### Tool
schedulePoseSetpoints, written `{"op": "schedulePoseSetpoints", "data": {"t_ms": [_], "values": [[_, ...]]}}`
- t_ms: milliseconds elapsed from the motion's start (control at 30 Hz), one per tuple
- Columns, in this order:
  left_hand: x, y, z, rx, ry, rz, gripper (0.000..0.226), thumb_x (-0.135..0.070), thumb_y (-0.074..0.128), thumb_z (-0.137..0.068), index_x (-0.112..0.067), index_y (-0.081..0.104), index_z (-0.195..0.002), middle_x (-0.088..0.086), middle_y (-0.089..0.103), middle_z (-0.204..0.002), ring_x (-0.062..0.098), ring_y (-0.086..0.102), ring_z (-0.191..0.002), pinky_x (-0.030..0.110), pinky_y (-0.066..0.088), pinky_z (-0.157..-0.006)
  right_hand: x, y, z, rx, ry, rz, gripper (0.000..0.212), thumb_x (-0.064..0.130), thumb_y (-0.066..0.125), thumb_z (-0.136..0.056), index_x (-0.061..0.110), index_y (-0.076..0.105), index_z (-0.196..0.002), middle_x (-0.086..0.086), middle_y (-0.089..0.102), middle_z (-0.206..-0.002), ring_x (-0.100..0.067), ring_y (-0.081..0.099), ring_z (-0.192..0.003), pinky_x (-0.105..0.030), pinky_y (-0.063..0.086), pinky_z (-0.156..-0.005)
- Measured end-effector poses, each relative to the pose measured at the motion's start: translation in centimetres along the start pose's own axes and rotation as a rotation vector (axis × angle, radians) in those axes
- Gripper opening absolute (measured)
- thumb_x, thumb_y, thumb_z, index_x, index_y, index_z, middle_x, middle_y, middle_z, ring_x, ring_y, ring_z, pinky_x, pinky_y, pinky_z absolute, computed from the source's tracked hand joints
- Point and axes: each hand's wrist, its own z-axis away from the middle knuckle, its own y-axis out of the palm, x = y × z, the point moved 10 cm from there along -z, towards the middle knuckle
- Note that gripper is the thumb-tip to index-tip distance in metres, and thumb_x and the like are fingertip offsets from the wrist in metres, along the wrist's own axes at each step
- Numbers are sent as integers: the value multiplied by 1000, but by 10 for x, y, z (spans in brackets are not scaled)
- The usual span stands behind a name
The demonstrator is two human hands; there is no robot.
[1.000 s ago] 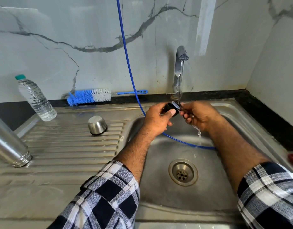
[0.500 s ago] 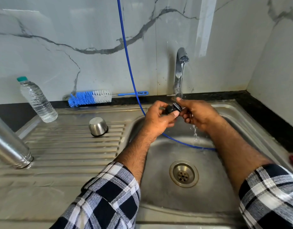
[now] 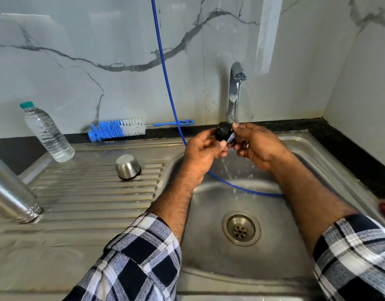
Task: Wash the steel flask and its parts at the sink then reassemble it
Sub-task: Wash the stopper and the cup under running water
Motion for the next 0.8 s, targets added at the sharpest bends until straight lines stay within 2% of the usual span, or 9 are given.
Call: {"op": "schedulePoseSetpoints", "data": {"t_ms": [67,167,300,367,433,500,567,700,800], "values": [[3,0,0,2,-29,33,35,2,65,-100,-9,65,-133,10,76,-100,18,72,-83,32,63,-76,-6,-1,-2,0,17,-8,18,27,71,-100,9,69,-97,-8,70,-79,-15,58,-61,-25,46,-51],[11,5,2,28,-128,117,30,-9,59,-106,-11,65,-136,10,75,-104,18,70,-84,37,63,-78,2,-15,-5,-90,-108,94,7,15,77,-95,16,70,-97,1,69,-78,-15,59,-69,-26,48,-57],[20,4,5,-15,-257,218,25,-7,59,-106,-9,59,-131,15,77,-106,27,79,-83,41,65,-79,23,-14,0,-75,-328,341,41,3,78,-92,28,72,-124,-2,69,-94,-13,64,-79,-27,56,-65],[23,-4,4,-103,-267,229,20,-8,62,-105,-4,57,-124,23,76,-105,31,79,-83,39,67,-75,24,-11,3,-61,-341,417,37,10,79,-93,29,75,-125,-7,71,-98,-17,65,-82,-32,60,-70],[25,-5,1,-129,-256,203,11,-15,62,-106,-5,62,-111,22,76,-102,32,79,-83,36,66,-73,20,-14,2,-104,-309,438,28,17,84,-90,23,77,-116,-5,76,-101,-19,69,-82,-34,60,-68],[25,-1,0,-103,-236,203,12,-21,65,-105,-9,67,-105,16,77,-96,28,77,-82,37,66,-76,15,-18,0,-136,-261,461,29,22,91,-84,19,71,-106,-2,76,-102,-18,71,-77,-34,56,-61],[21,2,0,-91,-201,202,13,-20,69,-102,-8,69,-108,14,77,-95,26,75,-80,37,66,-76,10,-15,-3,-98,-253,440,36,27,92,-80,21,62,-99,-2,73,-99,-22,70,-77,-35,53,-59],[19,3,2,-107,-214,247,12,-13,68,-102,-7,74,-110,14,78,-100,24,75,-81,32,64,-72,12,5,0,34,-369,504,35,35,76,-97,33,61,-128,0,65,-113,-20,71,-84,-35,59,-62],[19,3,3,-123,-244,302,14,-16,69,-102,-7,78,-107,16,79,-102,23,75,-83,29,62,-69,17,11,3,0,-454,652,36,58,62,-99,33,66,-125,-4,68,-114,-19,71,-97,-35,59,-76]]}}
